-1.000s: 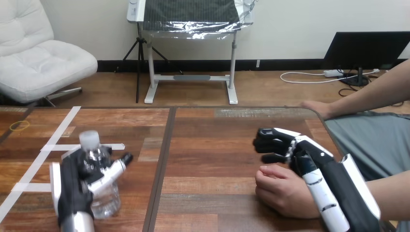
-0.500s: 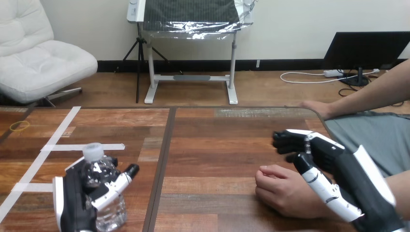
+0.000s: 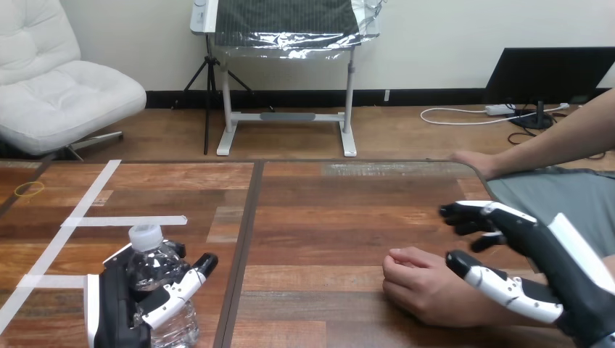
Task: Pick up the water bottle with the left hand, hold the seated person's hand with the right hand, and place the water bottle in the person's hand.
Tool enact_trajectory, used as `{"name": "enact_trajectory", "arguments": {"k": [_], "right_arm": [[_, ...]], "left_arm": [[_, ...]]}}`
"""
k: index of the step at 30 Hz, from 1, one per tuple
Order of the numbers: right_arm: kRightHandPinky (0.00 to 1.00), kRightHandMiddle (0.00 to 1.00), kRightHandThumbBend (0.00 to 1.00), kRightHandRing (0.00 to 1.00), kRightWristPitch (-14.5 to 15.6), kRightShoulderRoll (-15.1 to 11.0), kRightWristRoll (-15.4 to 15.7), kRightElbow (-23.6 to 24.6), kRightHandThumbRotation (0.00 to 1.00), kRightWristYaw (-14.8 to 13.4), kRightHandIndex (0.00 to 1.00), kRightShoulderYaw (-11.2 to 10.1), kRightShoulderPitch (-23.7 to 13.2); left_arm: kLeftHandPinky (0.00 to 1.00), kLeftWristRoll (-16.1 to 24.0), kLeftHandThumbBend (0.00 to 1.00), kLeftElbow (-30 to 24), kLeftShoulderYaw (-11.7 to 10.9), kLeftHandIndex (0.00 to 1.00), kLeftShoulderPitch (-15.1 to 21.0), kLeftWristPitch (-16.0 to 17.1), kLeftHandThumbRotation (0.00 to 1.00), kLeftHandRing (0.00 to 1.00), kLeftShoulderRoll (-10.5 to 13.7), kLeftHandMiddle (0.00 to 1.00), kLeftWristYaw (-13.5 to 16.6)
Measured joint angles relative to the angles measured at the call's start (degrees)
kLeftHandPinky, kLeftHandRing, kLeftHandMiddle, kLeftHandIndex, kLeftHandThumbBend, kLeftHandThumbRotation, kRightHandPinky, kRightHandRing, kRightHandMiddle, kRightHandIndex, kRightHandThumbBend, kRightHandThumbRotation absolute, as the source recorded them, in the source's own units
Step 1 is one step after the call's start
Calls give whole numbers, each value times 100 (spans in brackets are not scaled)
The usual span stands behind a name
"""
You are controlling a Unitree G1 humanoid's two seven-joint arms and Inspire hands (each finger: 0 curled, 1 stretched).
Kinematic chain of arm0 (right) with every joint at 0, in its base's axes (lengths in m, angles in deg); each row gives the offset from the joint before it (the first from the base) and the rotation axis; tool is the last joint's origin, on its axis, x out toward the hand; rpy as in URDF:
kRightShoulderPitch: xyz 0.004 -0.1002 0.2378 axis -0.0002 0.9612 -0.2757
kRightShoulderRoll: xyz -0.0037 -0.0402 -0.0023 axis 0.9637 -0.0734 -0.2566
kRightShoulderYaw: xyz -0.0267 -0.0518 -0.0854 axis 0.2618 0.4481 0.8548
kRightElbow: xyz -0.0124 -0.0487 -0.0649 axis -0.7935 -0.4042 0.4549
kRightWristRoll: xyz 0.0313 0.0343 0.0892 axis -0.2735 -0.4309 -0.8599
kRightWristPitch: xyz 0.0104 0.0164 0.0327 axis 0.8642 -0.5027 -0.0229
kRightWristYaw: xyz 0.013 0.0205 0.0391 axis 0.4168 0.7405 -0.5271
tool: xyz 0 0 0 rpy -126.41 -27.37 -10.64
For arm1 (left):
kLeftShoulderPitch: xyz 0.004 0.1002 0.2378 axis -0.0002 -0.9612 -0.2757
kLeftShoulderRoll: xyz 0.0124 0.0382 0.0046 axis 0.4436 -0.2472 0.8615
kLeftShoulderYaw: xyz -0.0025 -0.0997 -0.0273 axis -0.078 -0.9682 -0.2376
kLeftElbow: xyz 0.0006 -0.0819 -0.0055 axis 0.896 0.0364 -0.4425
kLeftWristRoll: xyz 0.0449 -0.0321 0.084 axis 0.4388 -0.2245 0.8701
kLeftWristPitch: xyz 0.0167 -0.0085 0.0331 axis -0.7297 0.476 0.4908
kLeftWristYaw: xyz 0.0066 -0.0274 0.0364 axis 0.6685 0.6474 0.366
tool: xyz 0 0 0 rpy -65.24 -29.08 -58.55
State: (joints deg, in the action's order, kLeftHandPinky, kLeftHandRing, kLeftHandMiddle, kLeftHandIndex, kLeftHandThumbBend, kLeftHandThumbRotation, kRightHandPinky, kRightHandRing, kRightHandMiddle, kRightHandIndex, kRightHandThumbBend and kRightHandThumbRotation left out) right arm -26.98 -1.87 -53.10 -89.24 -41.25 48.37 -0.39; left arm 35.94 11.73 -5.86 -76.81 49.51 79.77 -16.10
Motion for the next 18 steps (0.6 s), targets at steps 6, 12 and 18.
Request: {"name": "enact_trajectory", "arguments": {"k": [6, 12, 18], "right_arm": [[63, 79, 71, 77, 91, -227, 222, -248, 52, -42, 78, -106, -132], [65, 82, 72, 79, 258, -439, 444, -463, 51, -48, 80, -176, -306], [67, 84, 76, 82, 415, -674, 555, -599, 49, -27, 82, -177, -463]], "left_arm": [[23, 0, 60, -281, 23, 39, -67, 0, 0, 29, -19, 36, -76], [23, -14, 59, -615, 30, 39, -72, 6, 0, 29, -55, 35, -154], [23, -115, 58, -977, 43, 39, -66, 33, 0, 29, -81, 35, -246]]}}
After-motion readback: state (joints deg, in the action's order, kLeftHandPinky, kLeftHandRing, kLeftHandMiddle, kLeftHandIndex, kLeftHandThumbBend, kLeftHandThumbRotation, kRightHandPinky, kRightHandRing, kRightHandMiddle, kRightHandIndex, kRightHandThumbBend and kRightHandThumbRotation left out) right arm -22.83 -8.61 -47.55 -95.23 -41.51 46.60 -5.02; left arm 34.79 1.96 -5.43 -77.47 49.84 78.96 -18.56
